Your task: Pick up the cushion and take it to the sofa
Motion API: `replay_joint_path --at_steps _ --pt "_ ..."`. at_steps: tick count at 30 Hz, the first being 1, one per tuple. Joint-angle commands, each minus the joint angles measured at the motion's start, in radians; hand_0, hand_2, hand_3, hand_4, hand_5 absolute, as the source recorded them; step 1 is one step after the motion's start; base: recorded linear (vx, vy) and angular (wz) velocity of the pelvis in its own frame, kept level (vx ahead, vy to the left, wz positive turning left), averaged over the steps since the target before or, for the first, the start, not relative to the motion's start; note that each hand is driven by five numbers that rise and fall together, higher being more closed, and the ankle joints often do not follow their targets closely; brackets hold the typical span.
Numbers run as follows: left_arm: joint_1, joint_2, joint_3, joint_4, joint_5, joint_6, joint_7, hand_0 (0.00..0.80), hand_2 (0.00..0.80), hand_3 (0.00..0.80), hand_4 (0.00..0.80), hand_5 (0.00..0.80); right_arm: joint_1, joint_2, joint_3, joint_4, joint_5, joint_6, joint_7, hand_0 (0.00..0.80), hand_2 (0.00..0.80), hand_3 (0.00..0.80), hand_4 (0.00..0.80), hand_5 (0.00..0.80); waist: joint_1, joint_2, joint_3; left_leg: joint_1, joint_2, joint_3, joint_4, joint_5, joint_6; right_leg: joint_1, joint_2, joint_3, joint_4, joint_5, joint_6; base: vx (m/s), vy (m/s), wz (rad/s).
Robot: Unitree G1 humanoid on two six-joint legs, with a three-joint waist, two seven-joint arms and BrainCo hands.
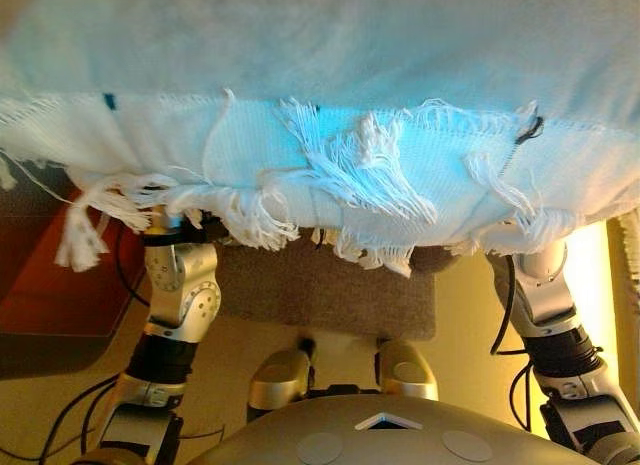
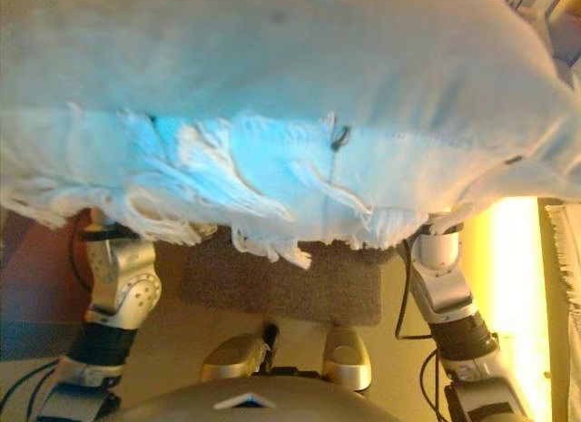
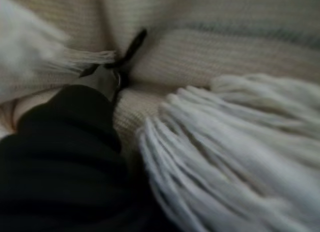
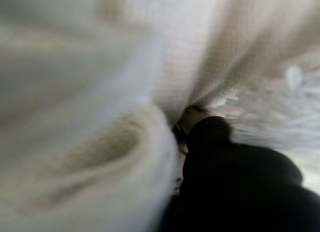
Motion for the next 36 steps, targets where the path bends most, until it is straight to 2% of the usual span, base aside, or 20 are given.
replay_joint_path --at_steps 1,2,3,4,5,7,8,9,11,13,16,18,25,28,31,33,36 --pt "-0.042 0.038 -0.039 -0.144 0.074 -0.027 0.007 0.8 0.8 0.8 0.8 0.8 -0.058 0.011 0.016 -0.149 0.051 0.011 0.11 0.8 0.8 0.8 0.8 0.8 -0.013 -0.063 -0.117 0.166 0.112 0.058 0.24 0.035 -0.029 -0.125 -0.041 -0.006 0.123 0.091 -0.042 0.496 -0.213 -0.22" --pt "-0.026 0.036 -0.03 -0.153 0.068 -0.024 0.01 0.8 0.8 0.8 0.8 0.8 -0.041 0.001 0.014 -0.16 0.063 0.016 0.126 0.8 0.8 0.8 0.8 0.8 -0.015 -0.058 -0.128 0.151 0.121 0.067 0.302 0.093 -0.042 -0.109 -0.03 -0.01 0.119 0.08 -0.058 0.391 -0.219 -0.3" --pt "-0.012 0.032 -0.025 -0.161 0.07 -0.027 0.001 0.8 0.8 0.8 0.8 0.8 -0.021 -0.002 0.013 -0.164 0.06 0.008 0.135 0.8 0.8 0.8 0.8 0.8 -0.009 -0.066 -0.13 0.096 0.114 0.077 0.394 0.137 -0.042 -0.082 -0.027 -0.012 0.11 0.071 -0.076 0.363 -0.294 -0.32" --pt "0.006 0.013 -0.022 -0.173 0.092 -0.039 -0.024 0.8 0.8 0.8 0.8 0.8 0.013 0.002 0.018 -0.157 0.031 -0.021 0.132 0.8 0.8 0.8 0.8 0.8 0.016 -0.083 -0.116 -0.085 0.061 0.09 0.485 0.151 -0.019 0.002 -0.024 -0.032 0.066 0.068 -0.097 0.323 -0.272 -0.15" --pt "0.009 0.009 -0.03 -0.174 0.097 -0.046 -0.017 0.8 0.8 0.8 0.8 0.8 0.016 0.003 0.029 -0.141 0.023 -0.047 0.126 0.8 0.8 0.8 0.8 0.8 0.025 -0.089 -0.11 -0.132 0.03 0.11 0.424 0.144 -0.008 0.034 -0.027 -0.044 0.042 0.066 -0.095 0.309 -0.208 0.1" --pt "0.007 0.013 -0.054 -0.168 0.12 -0.069 0.009 0.8 0.8 0.8 0.8 0.8 0.017 0.01 0.053 -0.119 0.004 -0.076 0.117 0.8 0.8 0.8 0.8 0.8 0.038 -0.082 -0.086 -0.126 0.016 0.157 0.227 0.165 -0.015 0.106 -0.016 -0.059 0.004 0.045 -0.086 0.231 -0.047 0.1" --pt "0.003 0.014 -0.06 -0.165 0.125 -0.073 0.015 0.8 0.8 0.8 0.8 0.8 0.014 0.009 0.06 -0.119 -0.006 -0.074 0.108 0.8 0.8 0.8 0.8 0.8 0.044 -0.081 -0.077 -0.127 0.008 0.157 0.188 0.177 -0.019 0.124 -0.016 -0.068 -0.005 0.041 -0.083 0.202 -0.008 -0.25" --pt "-0.015 0.015 -0.078 -0.161 0.134 -0.074 0.038 0.8 0.8 0.8 0.8 0.8 -0.005 0.003 0.079 -0.122 -0.027 -0.05 0.078 0.8 0.8 0.8 0.8 0.8 0.058 -0.083 -0.066 -0.156 -0.022 0.131 0.122 0.194 -0.023 0.15 -0.016 -0.077 -0.02 0.033 -0.081 0.171 0.02 -0.23" --pt "-0.031 0.012 -0.083 -0.159 0.14 -0.056 0.072 0.8 0.8 0.8 0.8 0.8 -0.031 -0.013 0.092 -0.118 -0.027 0.005 0.056 0.8 0.8 0.8 0.8 0.8 0.072 -0.086 -0.066 -0.159 -0.047 0.086 0.059 0.188 -0.024 0.171 -0.015 -0.075 -0.022 0.01 -0.084 0.187 0.062 0.19" --pt "-0.035 0.006 -0.08 -0.156 0.126 -0.021 0.093 0.8 0.8 0.8 0.8 0.8 -0.038 -0.018 0.088 -0.11 -0.002 0.045 0.069 0.8 0.8 0.8 0.8 0.8 0.071 -0.086 -0.077 -0.133 -0.045 0.078 0.012 0.173 -0.024 0.177 -0.013 -0.079 -0.022 -0.003 -0.086 0.184 0.099 0.62" --pt "-0.035 -0.015 -0.082 -0.092 0.115 0.053 0.132 0.8 0.8 0.8 0.8 0.8 -0.018 -0.008 0.078 -0.08 0.042 0.1 0.108 0.8 0.8 0.8 0.8 0.8 0.057 -0.082 -0.107 -0.059 -0.021 0.107 -0.105 0.127 -0.018 0.181 -0.022 -0.105 -0.016 -0.025 -0.083 0.224 0.141 0.24" --pt "-0.035 -0.022 -0.09 -0.056 0.115 0.089 0.155 0.8 0.8 0.8 0.8 0.8 -0.004 -0.003 0.066 -0.071 0.063 0.127 0.112 0.8 0.8 0.8 0.8 0.8 0.048 -0.075 -0.119 -0.026 -0.008 0.13 -0.144 0.121 -0.014 0.178 -0.025 -0.119 -0.002 -0.038 -0.079 0.204 0.165 0.03" --pt "-0.002 -0.031 -0.062 -0.008 0.11 0.161 0.125 0.8 0.8 0.8 0.8 0.8 0.069 0.071 0.043 -0.015 0.046 0.136 0.117 0.8 0.8 0.8 0.8 0.8 0.051 -0.068 -0.109 0.001 -0.025 0.143 -0.186 0.11 0.03 0.142 -0.05 -0.121 0.049 -0.047 -0.052 0.111 0.171 -0.09" --pt "0.01 -0.027 -0.055 -0.014 0.12 0.196 0.129 0.8 0.8 0.8 0.8 0.8 0.082 0.094 0.049 -0.002 0.042 0.149 0.125 0.8 0.8 0.8 0.8 0.8 0.056 -0.07 -0.105 0.013 -0.027 0.146 -0.197 0.107 0.044 0.133 -0.044 -0.117 0.081 -0.06 -0.05 0.1 0.1 0.03" --pt "0.013 -0.025 -0.052 0.009 0.125 0.229 0.138 0.8 0.8 0.8 0.8 0.8 0.079 0.107 0.062 0.035 0.059 0.152 0.132 0.8 0.8 0.8 0.8 0.8 0.073 -0.077 -0.103 0.016 -0.033 0.152 -0.206 0.105 0.052 0.135 -0.031 -0.147 0.096 -0.081 -0.06 0.065 0.031 0.02" --pt "0.013 -0.027 -0.056 0.035 0.142 0.249 0.145 0.8 0.8 0.8 0.8 0.8 0.065 0.118 0.07 0.083 0.083 0.153 0.141 0.8 0.8 0.8 0.8 0.8 0.088 -0.084 -0.104 0.018 -0.04 0.152 -0.209 0.102 0.055 0.148 -0.037 -0.178 0.074 -0.073 -0.059 0.07 -0.019 -0.04" --pt "0.004 -0.035 -0.065 0.079 0.156 0.285 0.153 0.8 0.8 0.8 0.8 0.8 0.041 0.139 0.09 0.148 0.1 0.179 0.135 0.8 0.8 0.8 0.8 0.8 0.094 -0.085 -0.106 0.026 -0.043 0.152 -0.213 0.099 0.059 0.155 -0.032 -0.174 0.07 -0.074 -0.062 0.086 -0.034 -0.1"
